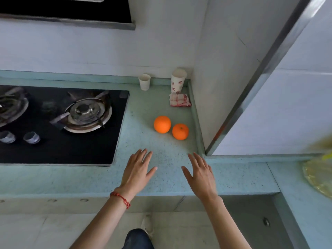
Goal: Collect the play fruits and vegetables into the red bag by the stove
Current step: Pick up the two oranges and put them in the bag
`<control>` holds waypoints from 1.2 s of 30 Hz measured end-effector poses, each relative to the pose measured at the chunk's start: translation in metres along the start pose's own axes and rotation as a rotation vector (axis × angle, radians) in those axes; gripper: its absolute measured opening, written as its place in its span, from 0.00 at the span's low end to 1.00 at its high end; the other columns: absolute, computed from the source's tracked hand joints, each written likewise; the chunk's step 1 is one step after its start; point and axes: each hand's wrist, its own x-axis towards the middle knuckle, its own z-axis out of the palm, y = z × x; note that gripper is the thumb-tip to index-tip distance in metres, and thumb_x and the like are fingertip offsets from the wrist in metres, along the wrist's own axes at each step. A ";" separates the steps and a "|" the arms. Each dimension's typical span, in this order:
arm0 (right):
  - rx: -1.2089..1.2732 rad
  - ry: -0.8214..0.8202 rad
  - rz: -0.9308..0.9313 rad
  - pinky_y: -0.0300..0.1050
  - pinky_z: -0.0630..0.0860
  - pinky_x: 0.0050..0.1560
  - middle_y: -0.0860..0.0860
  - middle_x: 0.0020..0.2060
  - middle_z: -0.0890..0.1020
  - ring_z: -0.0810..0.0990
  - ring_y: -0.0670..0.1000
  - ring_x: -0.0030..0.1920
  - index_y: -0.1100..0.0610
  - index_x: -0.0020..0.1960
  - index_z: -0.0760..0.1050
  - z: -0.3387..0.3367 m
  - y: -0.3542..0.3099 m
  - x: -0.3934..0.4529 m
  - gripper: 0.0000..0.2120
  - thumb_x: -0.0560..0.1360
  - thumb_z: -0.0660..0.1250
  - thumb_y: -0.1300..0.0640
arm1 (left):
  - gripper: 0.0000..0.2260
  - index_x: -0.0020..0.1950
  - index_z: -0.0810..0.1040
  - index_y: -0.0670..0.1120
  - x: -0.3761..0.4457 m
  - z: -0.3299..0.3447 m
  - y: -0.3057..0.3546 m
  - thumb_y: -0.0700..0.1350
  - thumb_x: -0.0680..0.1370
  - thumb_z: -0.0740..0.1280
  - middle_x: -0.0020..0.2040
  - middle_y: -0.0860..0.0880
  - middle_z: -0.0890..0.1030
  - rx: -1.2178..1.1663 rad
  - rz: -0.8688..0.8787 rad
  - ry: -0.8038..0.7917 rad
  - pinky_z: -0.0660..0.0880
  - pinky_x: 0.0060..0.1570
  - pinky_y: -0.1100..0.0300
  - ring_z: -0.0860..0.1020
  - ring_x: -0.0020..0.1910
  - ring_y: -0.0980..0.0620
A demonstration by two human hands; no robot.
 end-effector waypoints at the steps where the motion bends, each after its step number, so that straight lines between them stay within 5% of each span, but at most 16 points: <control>1: 0.004 0.002 0.012 0.49 0.59 0.70 0.52 0.72 0.64 0.59 0.52 0.73 0.53 0.72 0.59 0.000 -0.002 0.011 0.27 0.77 0.54 0.42 | 0.27 0.73 0.56 0.45 0.012 -0.002 -0.005 0.56 0.79 0.55 0.75 0.44 0.59 -0.001 0.008 0.001 0.52 0.74 0.51 0.55 0.75 0.45; 8: 0.089 0.056 0.105 0.52 0.65 0.67 0.55 0.69 0.68 0.65 0.55 0.70 0.56 0.70 0.63 0.000 -0.016 0.076 0.26 0.76 0.60 0.45 | 0.27 0.73 0.56 0.44 0.089 -0.009 -0.031 0.57 0.78 0.55 0.75 0.43 0.59 -0.054 0.042 -0.019 0.52 0.73 0.53 0.55 0.75 0.46; 13: 0.338 0.075 0.236 0.51 0.71 0.60 0.56 0.66 0.73 0.71 0.59 0.64 0.56 0.69 0.64 0.003 -0.019 0.111 0.27 0.74 0.66 0.51 | 0.28 0.73 0.58 0.44 0.128 -0.011 -0.030 0.54 0.77 0.61 0.74 0.44 0.62 -0.413 -0.074 -0.033 0.56 0.70 0.56 0.58 0.73 0.47; 17: 0.499 0.075 0.354 0.41 0.70 0.51 0.51 0.64 0.74 0.75 0.55 0.60 0.52 0.68 0.65 0.012 -0.018 0.138 0.27 0.72 0.68 0.49 | 0.31 0.73 0.58 0.45 0.157 -0.008 -0.026 0.54 0.75 0.65 0.74 0.44 0.62 -0.634 -0.216 -0.043 0.57 0.68 0.57 0.60 0.73 0.47; 28: 0.780 -0.039 0.562 0.43 0.66 0.60 0.51 0.66 0.71 0.70 0.47 0.62 0.51 0.70 0.62 0.040 -0.004 0.186 0.37 0.65 0.74 0.51 | 0.37 0.72 0.59 0.42 0.213 0.014 -0.020 0.50 0.69 0.73 0.71 0.41 0.66 -0.814 -0.416 -0.131 0.64 0.68 0.49 0.67 0.69 0.43; 36: 0.794 -0.060 0.602 0.43 0.66 0.61 0.51 0.67 0.69 0.70 0.49 0.64 0.51 0.71 0.60 0.050 0.001 0.194 0.40 0.65 0.75 0.50 | 0.31 0.68 0.68 0.44 0.222 0.023 -0.027 0.50 0.68 0.74 0.64 0.43 0.75 -0.912 -0.429 -0.152 0.71 0.62 0.48 0.74 0.61 0.44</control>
